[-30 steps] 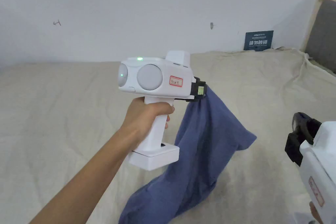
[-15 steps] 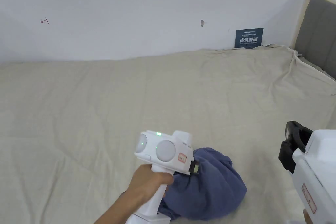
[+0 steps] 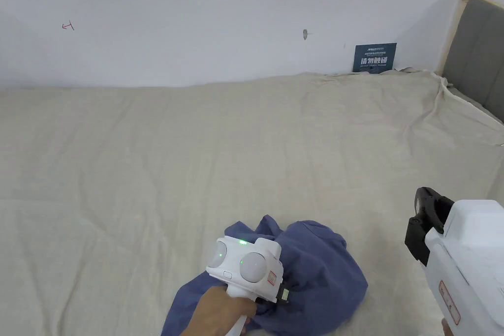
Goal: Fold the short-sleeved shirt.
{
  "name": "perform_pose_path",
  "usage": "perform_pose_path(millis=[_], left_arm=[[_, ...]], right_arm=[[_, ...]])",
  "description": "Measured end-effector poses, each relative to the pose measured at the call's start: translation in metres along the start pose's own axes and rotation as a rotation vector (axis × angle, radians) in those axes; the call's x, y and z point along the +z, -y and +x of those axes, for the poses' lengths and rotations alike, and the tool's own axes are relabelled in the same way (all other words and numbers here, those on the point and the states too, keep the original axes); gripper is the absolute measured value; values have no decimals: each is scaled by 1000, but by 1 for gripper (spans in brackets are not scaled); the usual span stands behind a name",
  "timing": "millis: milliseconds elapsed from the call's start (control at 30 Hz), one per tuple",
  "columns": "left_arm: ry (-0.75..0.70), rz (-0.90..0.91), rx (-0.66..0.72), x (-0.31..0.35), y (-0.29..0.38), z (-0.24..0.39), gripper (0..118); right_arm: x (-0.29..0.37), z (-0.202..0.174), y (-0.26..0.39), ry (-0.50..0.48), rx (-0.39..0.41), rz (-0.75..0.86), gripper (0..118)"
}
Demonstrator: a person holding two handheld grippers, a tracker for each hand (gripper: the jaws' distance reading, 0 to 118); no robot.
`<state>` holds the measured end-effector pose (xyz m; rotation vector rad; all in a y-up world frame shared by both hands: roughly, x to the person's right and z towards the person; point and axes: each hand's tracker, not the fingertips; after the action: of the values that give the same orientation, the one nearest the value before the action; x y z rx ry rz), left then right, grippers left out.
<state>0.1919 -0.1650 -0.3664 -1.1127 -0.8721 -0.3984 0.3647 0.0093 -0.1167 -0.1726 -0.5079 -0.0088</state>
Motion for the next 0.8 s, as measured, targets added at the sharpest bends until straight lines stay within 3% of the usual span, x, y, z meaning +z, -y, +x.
perform_pose_path(millis=[33, 167, 233, 600, 800], left_arm=[[-1, 8, -1, 3, -1, 0, 26], [31, 76, 48, 24, -3, 5, 92], [-15, 128, 51, 37, -6, 7, 113], [-143, 584, 116, 142, -3, -15, 115], [-328, 830, 125, 186, 26, -37, 114]], right_arm=[[0, 0, -1, -1, 0, 1, 1], [2, -1, -4, -4, -3, 6, 1], [3, -2, -5, -6, -5, 10, 1], [5, -6, -15, -19, 0, 40, 1], [5, -10, -16, -28, 3, 47, 1]])
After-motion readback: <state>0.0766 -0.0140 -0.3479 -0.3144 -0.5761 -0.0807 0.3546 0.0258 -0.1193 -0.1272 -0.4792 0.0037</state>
